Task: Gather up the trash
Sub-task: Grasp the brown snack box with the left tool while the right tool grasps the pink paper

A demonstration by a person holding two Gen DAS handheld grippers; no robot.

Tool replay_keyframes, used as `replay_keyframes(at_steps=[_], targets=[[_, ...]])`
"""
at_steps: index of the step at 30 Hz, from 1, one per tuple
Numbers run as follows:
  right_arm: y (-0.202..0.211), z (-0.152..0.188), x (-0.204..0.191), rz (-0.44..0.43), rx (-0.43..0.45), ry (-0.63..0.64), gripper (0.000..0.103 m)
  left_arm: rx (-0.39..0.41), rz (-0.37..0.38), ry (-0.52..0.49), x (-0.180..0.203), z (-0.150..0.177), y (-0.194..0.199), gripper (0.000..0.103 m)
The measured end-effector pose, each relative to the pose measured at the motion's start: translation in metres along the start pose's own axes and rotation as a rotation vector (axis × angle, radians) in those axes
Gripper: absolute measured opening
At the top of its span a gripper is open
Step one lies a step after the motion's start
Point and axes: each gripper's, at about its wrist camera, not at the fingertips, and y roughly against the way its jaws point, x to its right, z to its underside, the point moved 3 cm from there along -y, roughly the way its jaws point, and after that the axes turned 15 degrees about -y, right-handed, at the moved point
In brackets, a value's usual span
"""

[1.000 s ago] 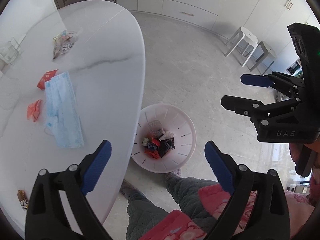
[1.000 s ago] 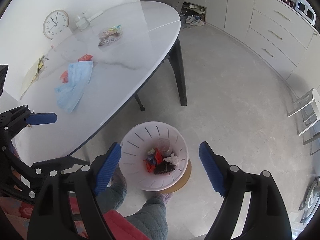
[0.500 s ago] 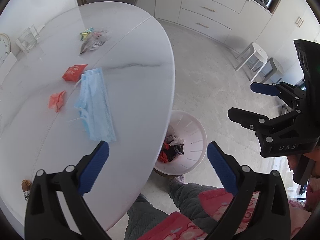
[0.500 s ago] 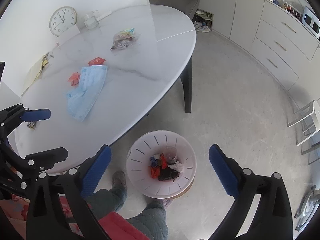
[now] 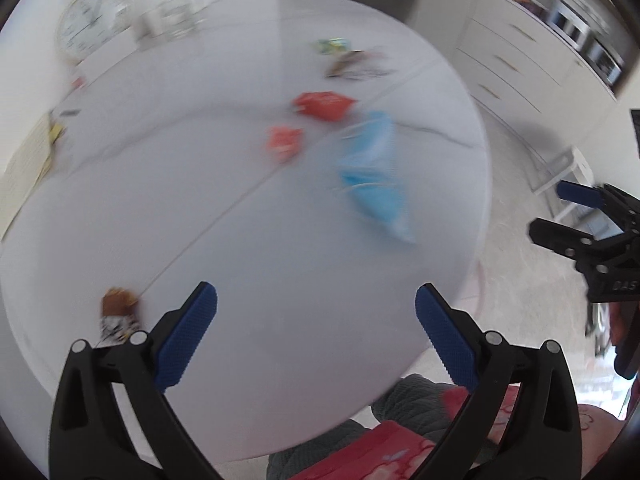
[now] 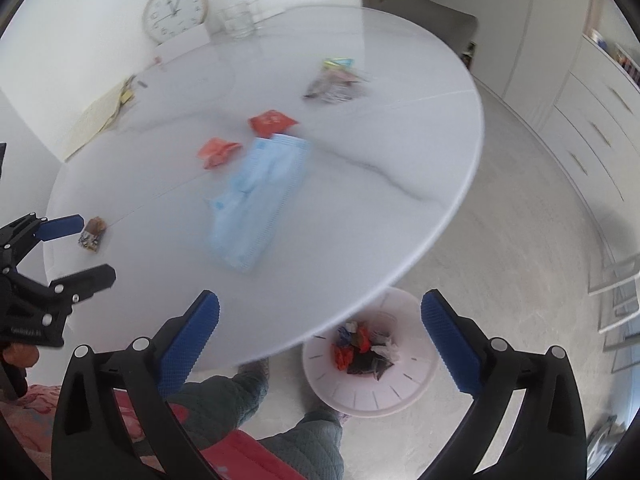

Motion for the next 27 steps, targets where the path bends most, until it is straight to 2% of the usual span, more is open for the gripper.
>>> replay_keyframes(at_steps=[6, 12, 16, 22, 27], targets=[[-0.014, -0.009, -0.069, -0.047, -0.005, 0.077, 0.100, -0.030, -0.073, 0.174, -0.092, 0.050, -0.002, 0.095], [-0.027, -0.014, -0.119, -0.077, -0.010, 0.124, 0.100, -0.054, -0.114, 0.203, -0.145, 0.077, -0.013, 0.095], [-0.037, -0.018, -0.145, -0.084, -0.011, 0.125, 0.100, -0.059, -0.088, 0.194, -0.163, 0.083, -0.022, 0.095], [-0.048, -0.020, -0.162, -0.078, -0.019, 0.089, 0.100, -0.088, -0.016, 0.134, -0.179, 0.090, -0.042, 0.095], [-0.052, -0.019, -0.168, -0.057, -0.033, 0.066, 0.100, -0.123, 0.047, 0.142, -0.188, 0.095, -0.062, 0.081]])
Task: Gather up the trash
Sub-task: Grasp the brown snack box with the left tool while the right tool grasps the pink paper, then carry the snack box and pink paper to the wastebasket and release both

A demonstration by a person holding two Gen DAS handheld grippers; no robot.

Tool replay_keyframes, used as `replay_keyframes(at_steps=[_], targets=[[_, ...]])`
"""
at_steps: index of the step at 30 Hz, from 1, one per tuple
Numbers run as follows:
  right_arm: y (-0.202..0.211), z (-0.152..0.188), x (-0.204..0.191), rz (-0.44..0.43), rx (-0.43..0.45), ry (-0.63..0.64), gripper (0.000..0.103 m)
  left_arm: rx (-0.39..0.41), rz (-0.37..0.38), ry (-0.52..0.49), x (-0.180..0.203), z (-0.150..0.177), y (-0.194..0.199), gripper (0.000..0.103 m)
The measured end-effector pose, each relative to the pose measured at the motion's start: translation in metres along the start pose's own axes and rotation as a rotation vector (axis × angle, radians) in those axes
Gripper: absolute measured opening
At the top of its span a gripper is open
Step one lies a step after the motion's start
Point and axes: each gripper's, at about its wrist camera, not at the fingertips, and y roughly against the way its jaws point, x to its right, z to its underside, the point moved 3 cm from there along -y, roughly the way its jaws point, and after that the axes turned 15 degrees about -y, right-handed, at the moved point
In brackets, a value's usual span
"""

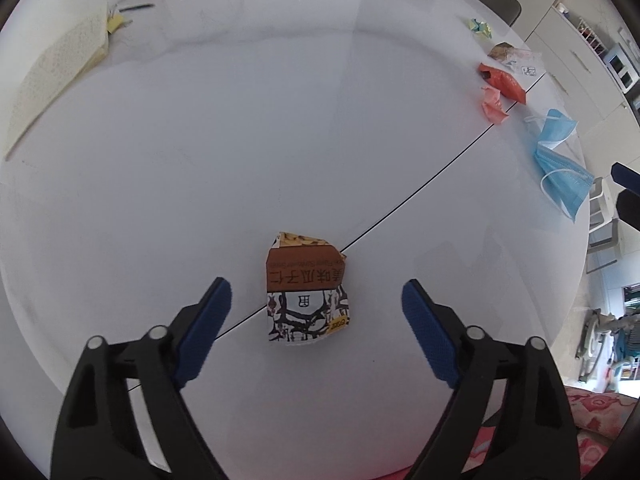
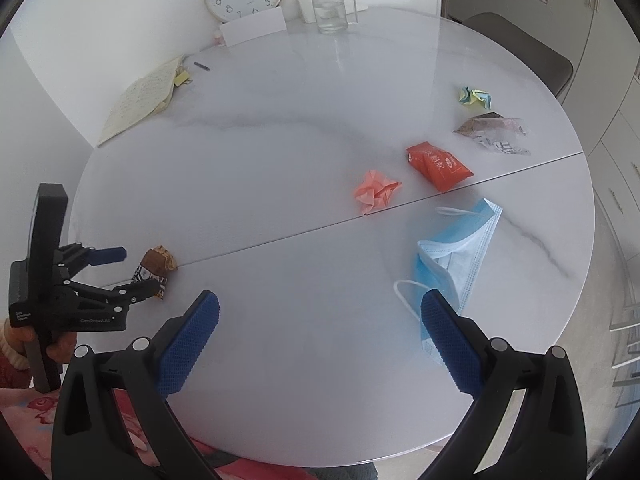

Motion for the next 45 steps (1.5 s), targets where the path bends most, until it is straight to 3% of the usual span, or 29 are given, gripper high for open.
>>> replay_keyframes(at_steps=[3, 7, 9, 10, 11, 17, 24, 29, 33, 37, 41, 45], targets=[[-0.001, 0.000, 0.001, 0.016, 0.002, -0.009, 0.100, -0.025, 0.026, 0.008, -0.003, 0.001, -0.013, 0.076], [-0.002, -0.001, 0.005, 0.024, 0.000, -0.032, 0.100, -0.036, 0.029, 0.019, -0.004, 0.001, -0.022, 0.061], [-0.001, 0.000, 0.007, 0.027, 0.000, -0.030, 0.100, -0.025, 0.028, 0.009, -0.001, 0.000, -0.022, 0.052], [-0.001, 0.000, 0.008, 0.031, 0.002, -0.027, 0.100, -0.019, 0.023, 0.002, 0.000, -0.001, -0.022, 0.039], [0.000, 0.000, 0.008, 0.032, 0.002, -0.025, 0.100, -0.018, 0.027, -0.002, 0.001, -0.001, -0.022, 0.037], [-0.003, -0.010, 0.017, 0.028, 0.008, -0.045, 0.100, 0.032, 0.014, -0.025, 0.008, -0.012, -0.004, 0.035], [-0.024, -0.049, 0.022, -0.020, 0.021, -0.136, 0.100, 0.156, 0.020, -0.052, 0.021, -0.064, 0.043, 0.035], [-0.054, -0.082, 0.011, -0.026, 0.023, -0.142, 0.099, 0.195, 0.033, -0.089, 0.035, -0.100, 0.055, 0.035], [-0.091, -0.097, 0.016, 0.030, -0.028, -0.181, 0.078, 0.207, 0.060, -0.091, 0.042, -0.108, 0.056, 0.035], [-0.124, -0.102, 0.024, 0.102, -0.085, -0.215, 0.066, 0.176, 0.066, -0.102, 0.045, -0.106, 0.046, 0.035], [-0.142, -0.102, 0.023, 0.159, -0.112, -0.180, 0.055, 0.150, 0.106, -0.090, 0.045, -0.104, 0.037, 0.035], [-0.149, -0.102, 0.021, 0.183, -0.115, -0.139, 0.035, 0.141, 0.105, -0.105, 0.046, -0.107, 0.032, 0.035]])
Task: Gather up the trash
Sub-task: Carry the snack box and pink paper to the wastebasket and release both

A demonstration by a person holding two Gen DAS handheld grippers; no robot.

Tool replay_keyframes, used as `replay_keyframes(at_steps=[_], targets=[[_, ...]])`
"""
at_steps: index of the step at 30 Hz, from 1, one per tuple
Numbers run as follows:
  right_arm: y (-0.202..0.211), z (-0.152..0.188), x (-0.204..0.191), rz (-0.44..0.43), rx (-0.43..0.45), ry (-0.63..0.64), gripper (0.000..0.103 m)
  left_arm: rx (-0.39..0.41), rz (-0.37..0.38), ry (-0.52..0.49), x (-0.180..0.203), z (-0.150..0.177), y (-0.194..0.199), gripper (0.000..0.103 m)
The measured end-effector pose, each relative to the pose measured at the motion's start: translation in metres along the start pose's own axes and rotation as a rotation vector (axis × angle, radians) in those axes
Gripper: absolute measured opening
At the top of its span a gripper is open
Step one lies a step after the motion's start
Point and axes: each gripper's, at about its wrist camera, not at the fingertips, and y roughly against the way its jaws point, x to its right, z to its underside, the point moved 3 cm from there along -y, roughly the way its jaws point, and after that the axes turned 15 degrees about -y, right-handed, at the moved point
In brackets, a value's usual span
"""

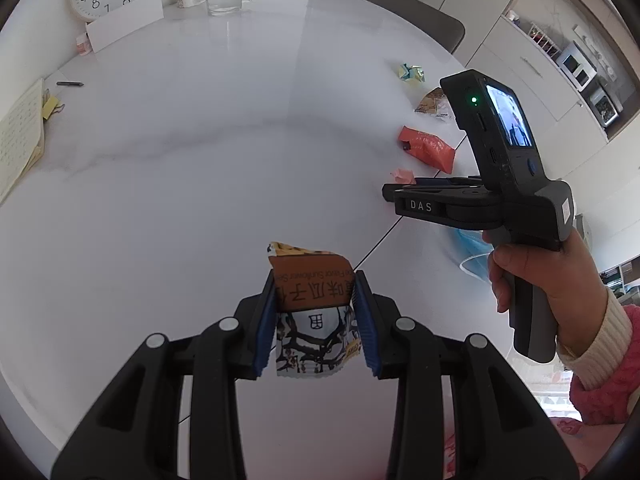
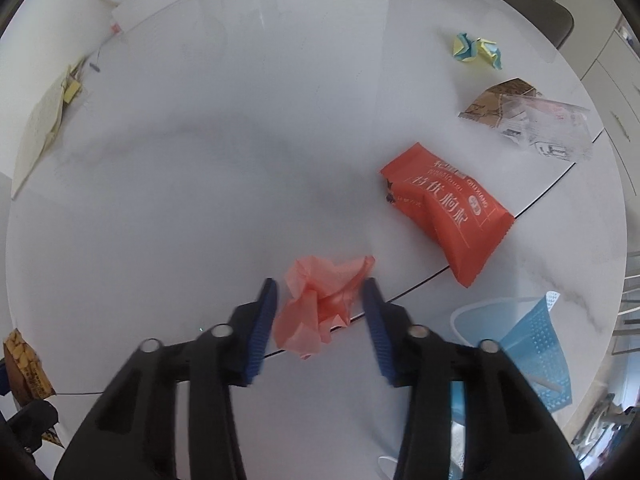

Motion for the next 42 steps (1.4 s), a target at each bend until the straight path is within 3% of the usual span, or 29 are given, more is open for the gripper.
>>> replay_keyframes(at_steps=[2, 8, 15, 21, 26, 36, 42], targets=[[-0.001, 0.001, -0.003, 0.000, 0.000, 0.023, 0.028, 0.000, 0.001, 0.002, -0.002, -0.001, 0.000, 0.035], [0.017, 0.003, -0.001, -0.054, 0.013, 0.010, 0.028, 0.012, 0.002, 0.013, -0.006, -0.002, 0.003, 0.035], [0.084, 0.029, 0.022, -0.151, 0.104, -0.028, 0.028, 0.048, 0.027, -0.055, 0.019, -0.003, 0.022, 0.035], [0.135, 0.065, 0.077, -0.170, 0.164, -0.098, 0.028, 0.065, 0.043, -0.148, 0.070, -0.008, 0.030, 0.035], [0.162, 0.100, 0.139, -0.121, 0.184, -0.139, 0.028, 0.070, 0.074, -0.223, 0.127, -0.015, 0.029, 0.035], [0.174, 0.139, 0.260, -0.085, 0.166, -0.229, 0.028, 0.045, 0.159, -0.338, 0.243, -0.037, 0.007, 0.035], [0.175, 0.146, 0.300, -0.093, 0.148, -0.225, 0.028, 0.010, 0.198, -0.361, 0.299, -0.046, -0.013, 0.035]])
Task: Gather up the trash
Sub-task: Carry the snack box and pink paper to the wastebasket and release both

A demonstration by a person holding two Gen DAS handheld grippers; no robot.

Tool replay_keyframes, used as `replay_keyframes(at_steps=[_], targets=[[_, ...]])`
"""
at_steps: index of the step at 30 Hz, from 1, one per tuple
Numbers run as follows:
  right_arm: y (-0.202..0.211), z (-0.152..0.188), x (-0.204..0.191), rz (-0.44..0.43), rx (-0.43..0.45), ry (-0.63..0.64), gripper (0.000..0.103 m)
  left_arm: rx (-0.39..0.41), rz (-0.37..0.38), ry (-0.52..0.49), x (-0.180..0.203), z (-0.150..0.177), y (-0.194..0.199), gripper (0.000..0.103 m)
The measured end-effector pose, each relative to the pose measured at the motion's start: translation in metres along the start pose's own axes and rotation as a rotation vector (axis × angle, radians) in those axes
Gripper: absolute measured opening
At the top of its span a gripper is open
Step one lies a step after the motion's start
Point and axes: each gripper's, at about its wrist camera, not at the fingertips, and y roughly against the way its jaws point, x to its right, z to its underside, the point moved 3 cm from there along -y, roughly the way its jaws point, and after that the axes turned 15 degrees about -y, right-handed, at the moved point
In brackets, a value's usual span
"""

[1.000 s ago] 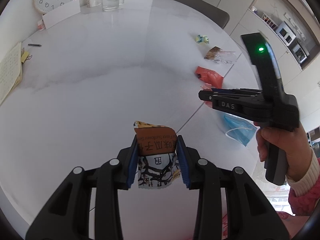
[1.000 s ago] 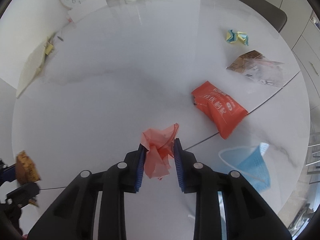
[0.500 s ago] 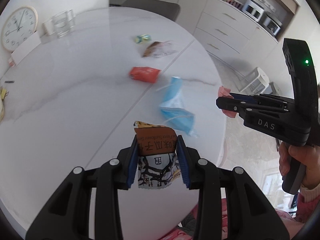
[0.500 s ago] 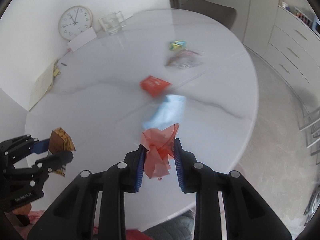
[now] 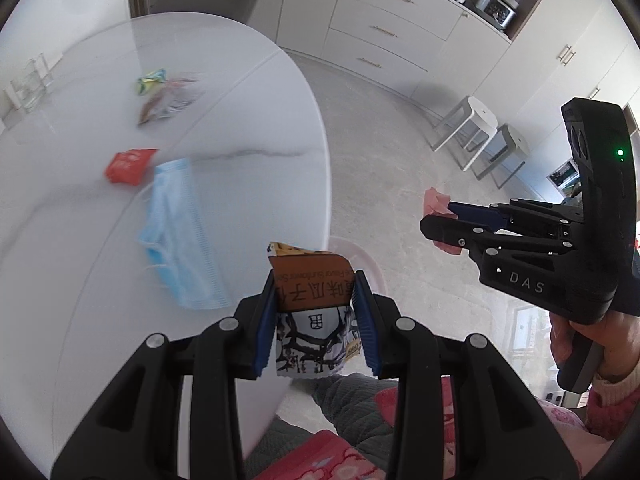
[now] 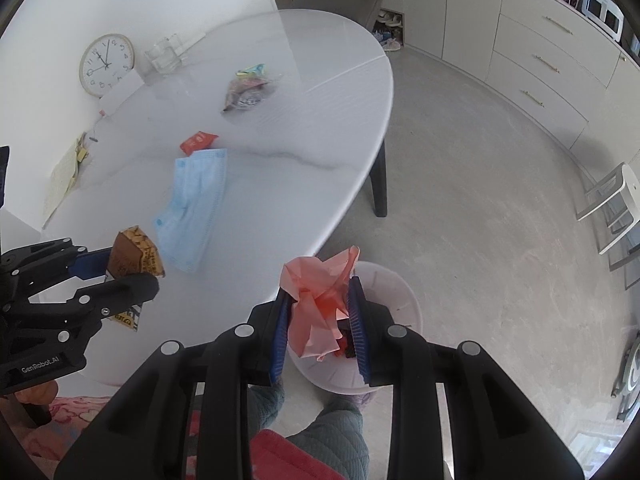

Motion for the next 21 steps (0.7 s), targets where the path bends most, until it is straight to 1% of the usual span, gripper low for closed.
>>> replay_keyframes(at_steps=[5, 14, 15, 18, 19, 20, 21], targets=[[0.004, -0.004, 0.026, -0.007, -0.013, 0.015, 0.029, -0.017, 0.001, -0.005, 0.028, -0.013, -0.016, 0.035], [0.006, 0.000, 0.055, -0.020, -0.032, 0.008, 0.029, -0.047, -0.015, -0.007, 0.052, -0.024, -0.035, 0.037], [0.006, 0.000, 0.058, -0.020, -0.034, 0.004, 0.029, -0.051, -0.015, -0.010, 0.055, -0.025, -0.037, 0.038], [0.007, 0.000, 0.064, -0.024, -0.035, -0.003, 0.029, -0.058, -0.020, -0.020, 0.059, -0.028, -0.040, 0.048], [0.007, 0.000, 0.067, -0.026, -0.037, -0.005, 0.029, -0.060, -0.031, -0.021, 0.061, -0.029, -0.041, 0.057], [0.007, 0.000, 0.068, -0.027, -0.038, -0.006, 0.029, -0.061, -0.044, -0.022, 0.063, -0.030, -0.040, 0.063], [0.006, 0.001, 0.069, -0.029, -0.039, -0.007, 0.029, -0.060, -0.055, -0.025, 0.065, -0.031, -0.040, 0.065]])
